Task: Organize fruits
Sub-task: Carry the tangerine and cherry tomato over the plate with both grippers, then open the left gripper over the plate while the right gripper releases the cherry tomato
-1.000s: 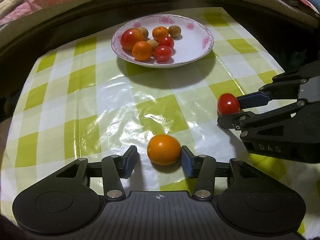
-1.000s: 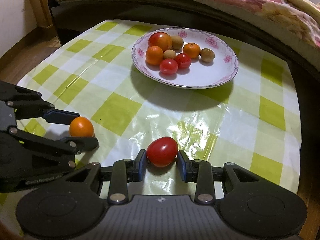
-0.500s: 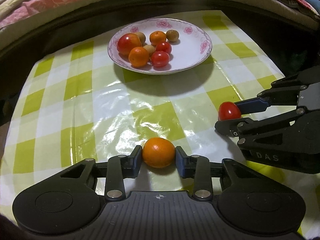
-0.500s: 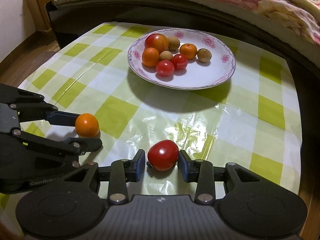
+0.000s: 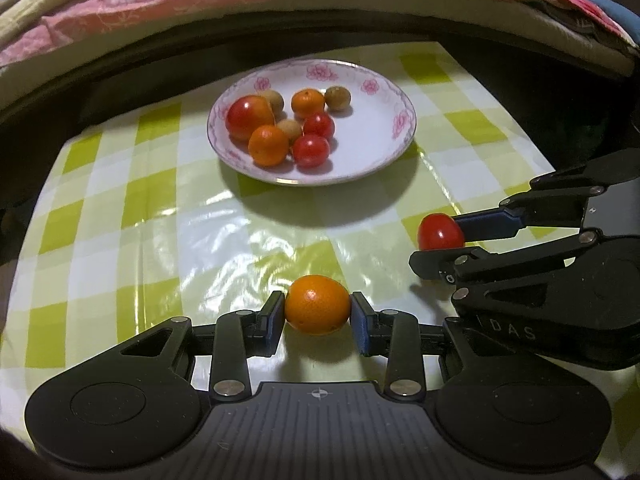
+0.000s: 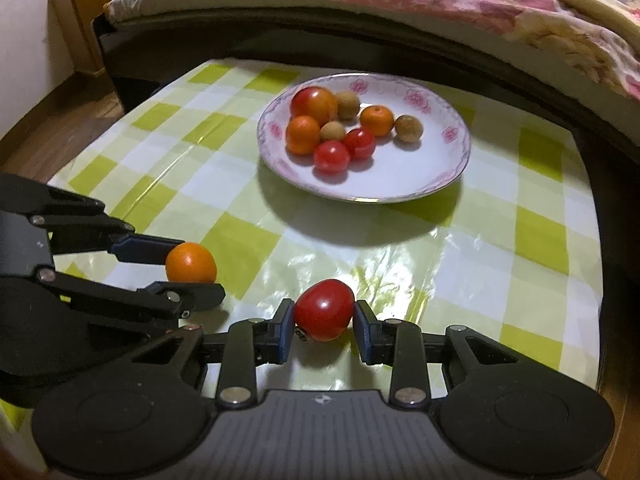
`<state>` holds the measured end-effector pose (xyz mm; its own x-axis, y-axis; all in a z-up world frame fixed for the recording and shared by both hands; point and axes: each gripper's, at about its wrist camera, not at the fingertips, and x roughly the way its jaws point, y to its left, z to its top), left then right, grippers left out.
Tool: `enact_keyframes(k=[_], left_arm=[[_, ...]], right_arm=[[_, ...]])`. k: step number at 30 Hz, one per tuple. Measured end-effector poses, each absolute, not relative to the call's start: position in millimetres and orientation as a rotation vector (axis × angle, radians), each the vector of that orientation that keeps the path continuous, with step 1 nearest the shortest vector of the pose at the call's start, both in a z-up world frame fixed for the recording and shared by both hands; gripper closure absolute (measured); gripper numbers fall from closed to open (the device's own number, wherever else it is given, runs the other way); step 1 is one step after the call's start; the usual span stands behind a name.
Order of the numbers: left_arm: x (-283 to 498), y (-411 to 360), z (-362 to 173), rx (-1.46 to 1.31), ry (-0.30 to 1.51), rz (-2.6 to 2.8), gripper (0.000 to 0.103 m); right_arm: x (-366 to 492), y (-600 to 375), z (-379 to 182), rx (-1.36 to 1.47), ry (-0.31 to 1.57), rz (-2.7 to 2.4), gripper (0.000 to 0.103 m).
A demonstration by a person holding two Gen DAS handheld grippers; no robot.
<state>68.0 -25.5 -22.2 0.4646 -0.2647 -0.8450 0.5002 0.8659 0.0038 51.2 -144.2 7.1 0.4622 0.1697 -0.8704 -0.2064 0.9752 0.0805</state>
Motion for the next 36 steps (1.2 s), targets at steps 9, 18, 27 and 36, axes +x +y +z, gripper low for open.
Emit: enact_keyframes(k=[9, 18, 27, 36], left_arm=[[82.7, -32.5, -14.8, 0.264, 0.955, -0.464, 0.061], [101.9, -46.7, -6.0, 0.272, 0.902, -0.449, 0.061], [118.4, -53.4, -5.0, 0.265, 0.879, -0.441, 0.061], [143.8, -55.2, -11.8, 0.233, 0.883, -0.421, 0.061]], right_arm=[[64.1, -152.9, 14.3, -0.017, 1.040, 0.196, 0.068], [84.7, -163.5, 23.4, 0.003, 0.999, 0.148, 0.068], [103.1, -173.7, 23.7, 0.035, 0.980, 0.127, 0.068], [128.7, -176.6, 16.4, 0.030, 0.967, 0.133, 0.068]])
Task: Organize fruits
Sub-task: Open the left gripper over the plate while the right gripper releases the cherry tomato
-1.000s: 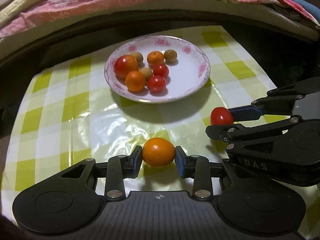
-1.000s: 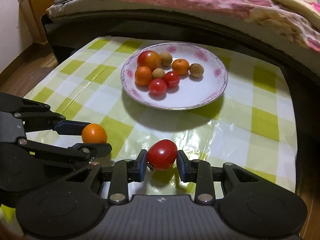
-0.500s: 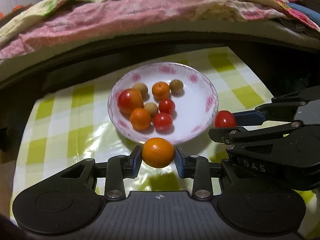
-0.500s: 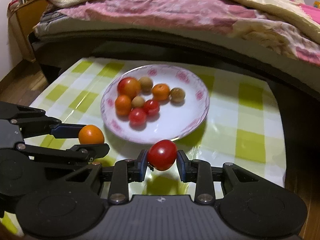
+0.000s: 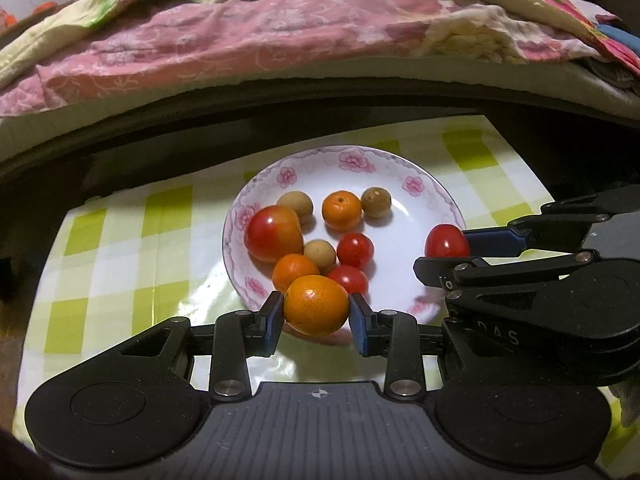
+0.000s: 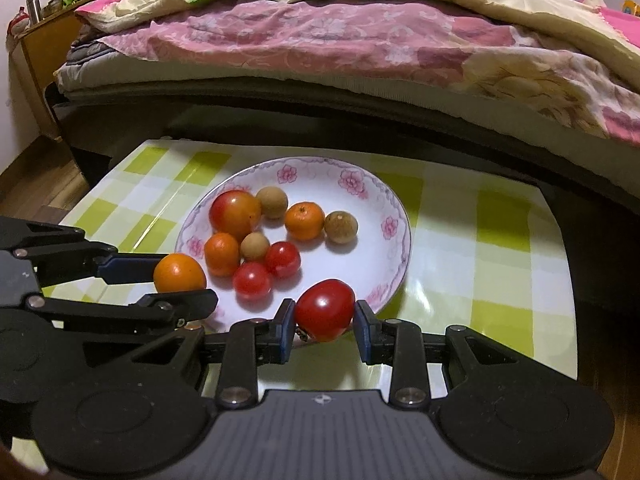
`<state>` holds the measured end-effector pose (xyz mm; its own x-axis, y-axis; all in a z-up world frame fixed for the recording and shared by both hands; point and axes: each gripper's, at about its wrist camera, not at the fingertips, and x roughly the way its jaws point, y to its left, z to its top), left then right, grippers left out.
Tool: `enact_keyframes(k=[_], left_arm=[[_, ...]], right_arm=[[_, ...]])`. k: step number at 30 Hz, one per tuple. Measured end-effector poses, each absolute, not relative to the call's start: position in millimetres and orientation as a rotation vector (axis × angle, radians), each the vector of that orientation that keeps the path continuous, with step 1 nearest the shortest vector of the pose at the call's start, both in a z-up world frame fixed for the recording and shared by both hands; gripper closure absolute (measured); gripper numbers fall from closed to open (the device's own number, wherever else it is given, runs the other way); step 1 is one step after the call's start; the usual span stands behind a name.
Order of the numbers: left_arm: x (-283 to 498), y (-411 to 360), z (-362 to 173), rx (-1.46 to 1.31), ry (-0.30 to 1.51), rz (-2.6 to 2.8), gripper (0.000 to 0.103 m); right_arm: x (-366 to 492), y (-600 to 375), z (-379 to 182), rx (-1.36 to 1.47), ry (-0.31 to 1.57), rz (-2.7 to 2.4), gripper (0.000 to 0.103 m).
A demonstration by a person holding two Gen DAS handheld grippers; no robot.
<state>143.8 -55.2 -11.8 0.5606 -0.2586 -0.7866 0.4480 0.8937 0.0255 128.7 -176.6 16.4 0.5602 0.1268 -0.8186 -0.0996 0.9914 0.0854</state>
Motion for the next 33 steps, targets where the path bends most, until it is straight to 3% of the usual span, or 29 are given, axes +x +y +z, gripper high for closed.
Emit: enact_keyframes(k=[19, 33], left_arm=[[177.0, -68.1, -17.8, 0.200, 0.856, -0.426, 0.061], [185.1, -50.1, -10.8, 0.127, 0.859, -0.381, 0.037]], right_arm=[[168.8, -195.1, 2.6, 0.054, 0.925, 0.126, 0.067], [172.0, -204.1, 4.2, 0.142, 0.911, 0.123, 0.067]])
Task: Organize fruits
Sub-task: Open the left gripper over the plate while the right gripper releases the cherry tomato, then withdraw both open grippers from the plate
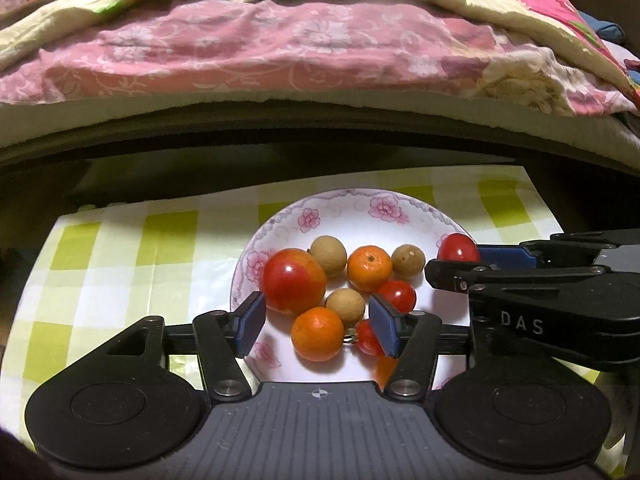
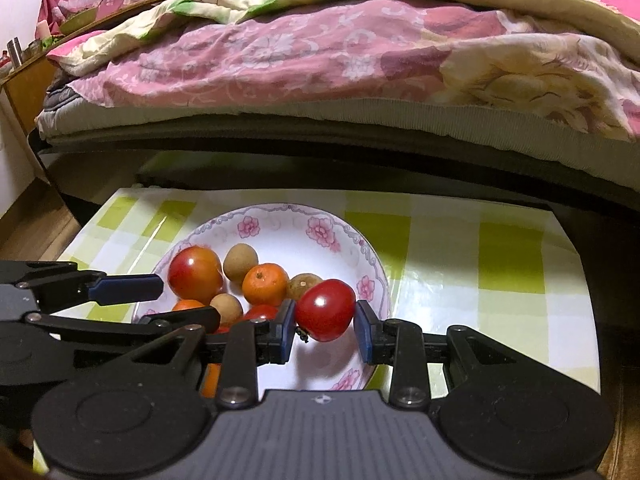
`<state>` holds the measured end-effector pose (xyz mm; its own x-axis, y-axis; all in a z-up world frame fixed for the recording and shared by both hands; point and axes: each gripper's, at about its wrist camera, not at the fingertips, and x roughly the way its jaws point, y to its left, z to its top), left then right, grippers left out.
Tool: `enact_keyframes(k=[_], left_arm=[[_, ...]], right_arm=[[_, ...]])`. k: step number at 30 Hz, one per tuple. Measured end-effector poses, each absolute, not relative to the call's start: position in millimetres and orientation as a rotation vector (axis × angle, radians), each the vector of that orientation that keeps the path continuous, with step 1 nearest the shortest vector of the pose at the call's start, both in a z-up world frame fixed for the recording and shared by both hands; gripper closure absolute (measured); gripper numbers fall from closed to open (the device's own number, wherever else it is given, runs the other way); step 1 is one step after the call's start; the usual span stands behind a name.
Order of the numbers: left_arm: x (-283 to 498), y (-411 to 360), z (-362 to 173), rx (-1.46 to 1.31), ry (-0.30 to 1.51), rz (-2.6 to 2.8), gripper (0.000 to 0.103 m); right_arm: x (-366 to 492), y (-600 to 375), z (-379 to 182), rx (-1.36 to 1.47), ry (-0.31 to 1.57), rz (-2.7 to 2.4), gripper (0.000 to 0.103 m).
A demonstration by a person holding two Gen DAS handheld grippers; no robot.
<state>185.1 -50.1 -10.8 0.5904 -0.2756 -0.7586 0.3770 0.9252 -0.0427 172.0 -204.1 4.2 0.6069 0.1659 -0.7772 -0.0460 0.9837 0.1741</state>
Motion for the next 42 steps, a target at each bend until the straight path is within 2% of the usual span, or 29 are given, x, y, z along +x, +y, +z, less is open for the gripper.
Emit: enact_keyframes(k=[9, 11, 15, 23, 42], left_arm=[[181.0, -46.0, -5.3, 0.134, 0.842, -0.344, 0.025], [179.3, -45.7, -3.5, 0.139, 0.832, -0.329, 0.020], [172.7, -45.9, -0.9, 0.151, 0.815, -0.305, 0.017], [148.3, -45.8, -0.3, 0.209, 0.786, -0.218, 0.000], [90.5, -32.3, 15.3, 0.174, 0.804, -0.149, 0.000]], right_arm=[[171.3, -202.7, 11.4, 0.150, 0.902, 0.140, 0.066], [169.2, -203.8, 13.8, 0.151, 0.899, 0.138, 0.066], [164.4, -205.4, 18.9, 0.160, 0.887, 0.124, 0.062], [146.2, -203.6, 28.9, 0.136, 0.882, 0.092, 0.059], [75.7, -195.5, 57.8, 0.122, 0.877, 0.079, 0.054]])
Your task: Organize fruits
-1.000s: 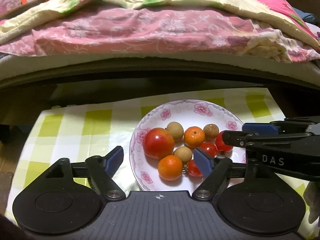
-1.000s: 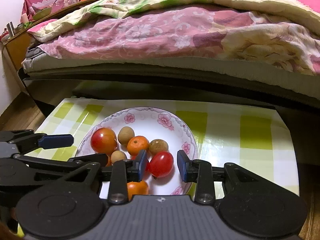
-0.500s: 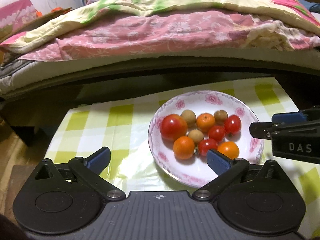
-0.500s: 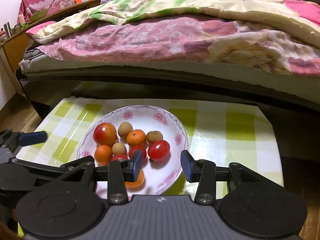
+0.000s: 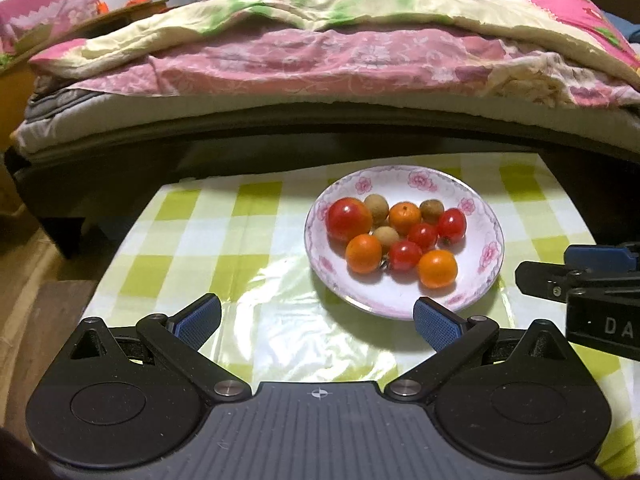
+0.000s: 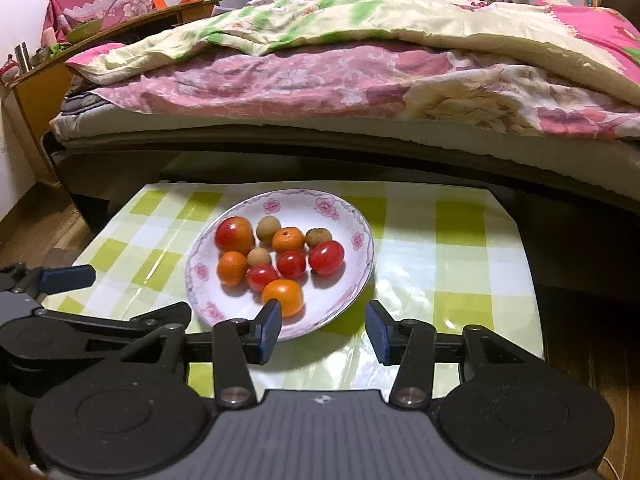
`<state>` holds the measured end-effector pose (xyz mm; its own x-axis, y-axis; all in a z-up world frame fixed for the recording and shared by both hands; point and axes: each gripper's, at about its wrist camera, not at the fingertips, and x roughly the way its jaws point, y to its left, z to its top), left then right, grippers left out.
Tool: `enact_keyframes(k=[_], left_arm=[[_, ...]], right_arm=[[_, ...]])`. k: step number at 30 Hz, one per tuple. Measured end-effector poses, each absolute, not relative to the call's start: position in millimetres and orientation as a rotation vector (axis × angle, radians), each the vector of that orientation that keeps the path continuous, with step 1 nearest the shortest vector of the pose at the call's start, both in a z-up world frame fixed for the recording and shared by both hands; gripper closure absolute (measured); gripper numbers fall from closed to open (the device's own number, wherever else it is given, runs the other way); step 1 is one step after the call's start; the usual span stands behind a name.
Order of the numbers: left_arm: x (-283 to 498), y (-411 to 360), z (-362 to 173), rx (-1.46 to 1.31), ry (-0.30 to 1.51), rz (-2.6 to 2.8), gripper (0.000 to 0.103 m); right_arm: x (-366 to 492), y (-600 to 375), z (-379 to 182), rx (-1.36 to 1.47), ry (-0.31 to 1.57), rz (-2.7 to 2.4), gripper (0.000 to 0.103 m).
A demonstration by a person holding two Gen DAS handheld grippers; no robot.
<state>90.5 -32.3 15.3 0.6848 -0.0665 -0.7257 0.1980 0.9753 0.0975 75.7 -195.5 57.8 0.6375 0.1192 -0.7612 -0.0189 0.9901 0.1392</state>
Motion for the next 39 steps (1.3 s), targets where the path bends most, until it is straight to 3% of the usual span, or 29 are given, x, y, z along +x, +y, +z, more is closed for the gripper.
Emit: enact_keyframes(k=[39], left_arm=[[18.3, -10.7, 16.3, 0.104, 0.895, -0.135, 0.000]], right_arm=[[-7.7, -170.3, 61.4, 0.092, 0.950, 0.075, 0.053]])
